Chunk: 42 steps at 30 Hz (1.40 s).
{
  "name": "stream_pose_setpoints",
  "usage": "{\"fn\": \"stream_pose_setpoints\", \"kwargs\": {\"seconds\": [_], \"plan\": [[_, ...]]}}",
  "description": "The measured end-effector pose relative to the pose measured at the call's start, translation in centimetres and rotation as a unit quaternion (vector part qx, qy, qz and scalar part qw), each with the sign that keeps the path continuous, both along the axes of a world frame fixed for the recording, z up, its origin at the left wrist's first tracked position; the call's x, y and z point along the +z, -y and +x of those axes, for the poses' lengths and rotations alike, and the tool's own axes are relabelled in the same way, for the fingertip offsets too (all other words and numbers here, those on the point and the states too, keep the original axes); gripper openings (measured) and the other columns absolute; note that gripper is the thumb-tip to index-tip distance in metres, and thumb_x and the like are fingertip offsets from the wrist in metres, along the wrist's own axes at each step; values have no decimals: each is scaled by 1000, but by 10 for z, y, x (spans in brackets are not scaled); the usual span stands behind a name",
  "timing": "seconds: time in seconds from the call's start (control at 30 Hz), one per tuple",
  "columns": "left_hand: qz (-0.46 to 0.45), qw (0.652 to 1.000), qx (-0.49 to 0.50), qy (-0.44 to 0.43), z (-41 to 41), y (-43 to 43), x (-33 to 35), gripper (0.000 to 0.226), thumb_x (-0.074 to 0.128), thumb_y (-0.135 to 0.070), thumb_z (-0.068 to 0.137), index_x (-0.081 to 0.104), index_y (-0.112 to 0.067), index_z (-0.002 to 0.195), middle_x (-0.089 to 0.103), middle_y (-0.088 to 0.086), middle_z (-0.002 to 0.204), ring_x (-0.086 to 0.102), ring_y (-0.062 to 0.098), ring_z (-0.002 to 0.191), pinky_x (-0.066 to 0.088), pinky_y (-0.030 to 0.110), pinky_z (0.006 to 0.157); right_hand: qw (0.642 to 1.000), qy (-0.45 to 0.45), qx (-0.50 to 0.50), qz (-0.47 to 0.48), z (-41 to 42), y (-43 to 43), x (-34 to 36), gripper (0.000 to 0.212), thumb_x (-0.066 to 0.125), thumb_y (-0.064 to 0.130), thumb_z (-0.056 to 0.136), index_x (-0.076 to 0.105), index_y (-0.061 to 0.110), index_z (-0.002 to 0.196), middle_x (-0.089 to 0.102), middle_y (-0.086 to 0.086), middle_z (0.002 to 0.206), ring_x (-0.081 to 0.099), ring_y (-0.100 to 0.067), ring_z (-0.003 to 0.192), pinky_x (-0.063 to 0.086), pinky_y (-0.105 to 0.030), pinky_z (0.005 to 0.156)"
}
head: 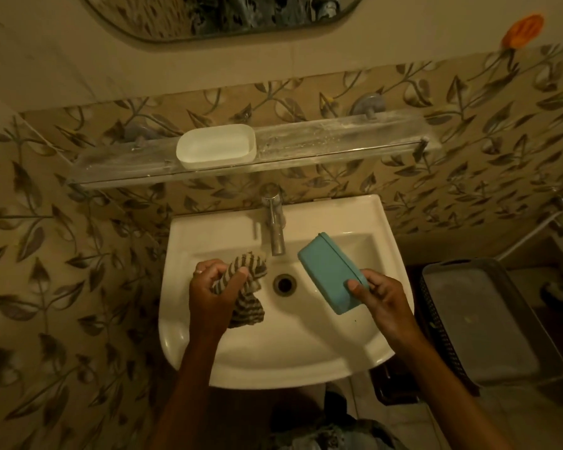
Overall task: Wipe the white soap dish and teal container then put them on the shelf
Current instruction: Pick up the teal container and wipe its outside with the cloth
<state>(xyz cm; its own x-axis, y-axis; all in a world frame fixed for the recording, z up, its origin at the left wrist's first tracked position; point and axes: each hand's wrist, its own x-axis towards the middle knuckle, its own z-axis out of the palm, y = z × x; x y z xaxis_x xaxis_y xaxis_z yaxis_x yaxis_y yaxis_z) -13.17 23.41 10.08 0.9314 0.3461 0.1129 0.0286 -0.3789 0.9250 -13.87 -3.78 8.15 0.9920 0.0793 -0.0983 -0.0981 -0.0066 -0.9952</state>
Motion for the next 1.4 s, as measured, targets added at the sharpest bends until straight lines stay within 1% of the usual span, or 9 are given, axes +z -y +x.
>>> {"fn": "stream_pose_setpoints", "kwargs": {"seconds": [0.1,0.2,0.4,0.53,0.67,0.87,1.0,1.23,1.4], "plan": [[21,999,7,29,-3,14,16,37,63,-43,67,62,-6,70,57,-5,93,55,-2,86,41,5,74,999,25,20,-20,-8,-9,5,14,55,23,92,68,25,94,71,15,85,64,4,79,48,-10,63],[35,997,6,63,5,29,29,20,67,-19,72,66,-3,84,65,-2,98,60,-1,90,46,9,78,998,35,40,-22,-14,-17,8,15,53,28,91,68,24,89,69,12,80,61,3,74,47,-12,61],[-3,999,19,25,12,82,38,21,72,-32,78,53,-25,77,59,-12,69,59,0,59,43,9,47,996,59,64,-16,-21,-39,12,21,55,25,95,68,13,83,63,1,73,58,-5,68,44,-18,60],[80,987,-141,-16,-8,97,27,31,55,-39,90,48,-24,116,60,-6,109,58,2,95,52,18,77,998,50,23,0,-19,-36,15,28,49,28,95,69,8,94,68,-7,82,63,-13,76,50,-24,65],[94,957,-270,38,-42,107,21,49,44,-27,94,30,-31,141,35,-7,147,34,5,134,34,27,109,998,64,-5,7,-17,-30,15,29,45,21,96,67,3,99,70,-11,88,67,-18,81,53,-24,69],[130,969,-207,28,-24,108,20,42,40,-17,97,38,-22,138,43,0,141,41,9,128,40,32,106,998,61,-9,1,-19,-37,17,26,45,16,97,67,2,98,69,-12,87,67,-20,81,55,-25,69],[92,986,-129,-49,16,91,29,38,42,-15,97,42,-18,134,53,5,129,51,9,109,39,6,82,996,92,9,-12,-20,-36,21,31,47,20,96,65,-5,99,67,-17,88,62,-17,80,47,-22,64],[64,985,-162,-4,-15,115,34,37,39,-22,99,37,-29,135,49,-1,137,51,8,117,48,32,96,994,108,-1,-15,-10,-30,26,30,47,18,97,66,-5,97,67,-19,86,63,-27,80,49,-25,66],[47,982,-170,64,-47,135,24,38,35,-23,98,36,-36,134,43,-14,139,42,0,127,40,18,102,997,71,-3,-12,-14,-28,19,26,43,2,99,68,4,94,70,-3,80,67,-11,75,51,-19,64]]}}
